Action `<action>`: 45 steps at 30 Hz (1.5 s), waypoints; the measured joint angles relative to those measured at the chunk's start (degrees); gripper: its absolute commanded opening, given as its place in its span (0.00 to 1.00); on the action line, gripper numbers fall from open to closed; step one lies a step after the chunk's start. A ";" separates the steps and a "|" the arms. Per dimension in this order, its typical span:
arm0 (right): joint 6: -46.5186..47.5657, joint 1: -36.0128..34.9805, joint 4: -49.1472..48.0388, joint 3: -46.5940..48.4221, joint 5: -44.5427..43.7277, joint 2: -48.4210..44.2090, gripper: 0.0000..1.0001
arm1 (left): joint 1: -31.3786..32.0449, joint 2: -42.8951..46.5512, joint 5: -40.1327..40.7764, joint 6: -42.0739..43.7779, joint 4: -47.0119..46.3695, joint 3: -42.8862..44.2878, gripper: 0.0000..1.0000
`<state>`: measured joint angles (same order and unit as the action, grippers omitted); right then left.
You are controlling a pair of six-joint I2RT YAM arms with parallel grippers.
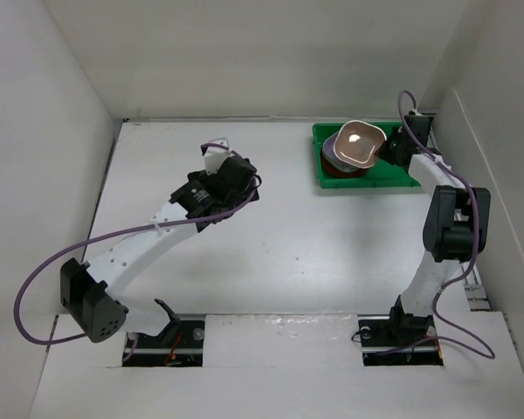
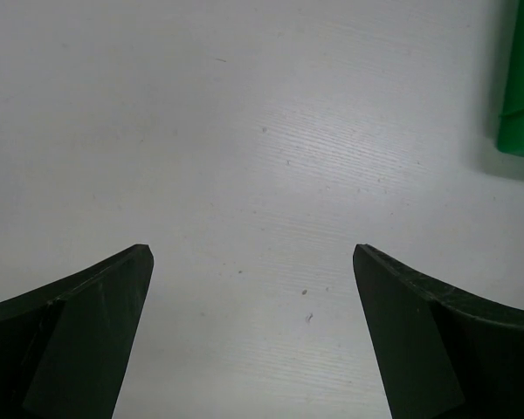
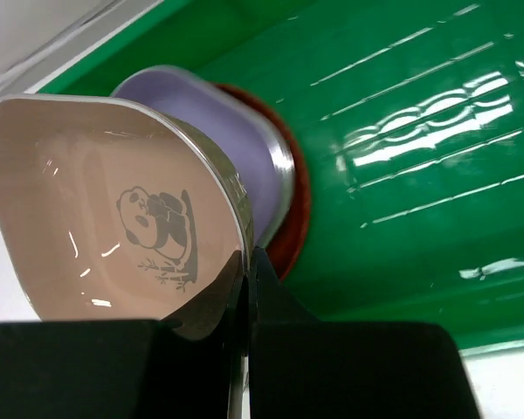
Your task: Place the plates into the plastic bin on the countertop
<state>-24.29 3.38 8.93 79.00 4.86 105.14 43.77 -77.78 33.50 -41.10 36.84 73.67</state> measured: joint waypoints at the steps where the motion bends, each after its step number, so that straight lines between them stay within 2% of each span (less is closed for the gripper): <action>1: -0.92 0.90 0.04 0.96 -0.13 1.75 0.00 | 0.00 0.98 0.02 0.17 0.20 -0.50 1.00; 6: -7.54 2.99 0.74 1.42 -0.17 5.42 0.00 | 0.00 4.92 0.00 1.07 0.17 -2.71 1.00; 19: -19.74 0.07 -0.42 0.96 -2.99 5.42 0.00 | 0.00 4.37 -1.55 1.86 -0.94 -4.07 1.00; 21: -20.70 -0.50 -0.46 0.98 -2.99 5.42 0.09 | 0.00 4.37 -1.86 1.88 -1.20 -4.22 1.00; 22: -21.07 -0.72 -0.46 0.98 -2.99 5.42 0.20 | 0.00 4.37 -1.99 1.88 -1.25 -4.28 1.00; 23: -21.46 -0.96 -0.44 0.98 -2.95 5.42 0.37 | 0.00 4.37 -2.08 1.90 -1.31 -4.37 1.00; 24: -21.86 -1.18 -0.46 0.98 -2.97 5.42 0.63 | 0.00 4.37 -2.12 1.90 -1.42 -4.55 1.00; 26: -22.14 -1.66 -0.85 0.94 -3.23 5.35 0.77 | 0.00 4.37 -2.25 1.90 -1.42 -4.74 1.00; 27: -22.29 -1.88 -0.94 0.72 -3.45 5.05 0.94 | 0.00 4.37 -2.29 1.99 -1.42 -4.76 1.00; 31: -21.99 -2.75 -0.98 -2.27 -4.94 0.26 1.00 | 0.00 4.57 -2.43 2.29 -1.46 -4.79 1.00; 35: -19.67 -3.87 -0.81 -4.72 -6.86 -8.81 1.00 | 0.00 5.25 -1.75 2.10 -1.29 -4.76 1.00; 39: -12.85 -7.02 0.79 -6.05 -11.93 -21.22 1.00 | 0.00 6.21 0.83 0.87 1.20 -3.50 1.00; 45: -1.05 -18.08 6.29 -11.30 -17.20 -44.39 1.00 | 0.00 9.64 6.21 0.02 6.36 2.99 1.00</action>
<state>-25.34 -14.70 15.22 67.70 -12.34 60.75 43.77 -68.14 39.70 -41.08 43.20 76.66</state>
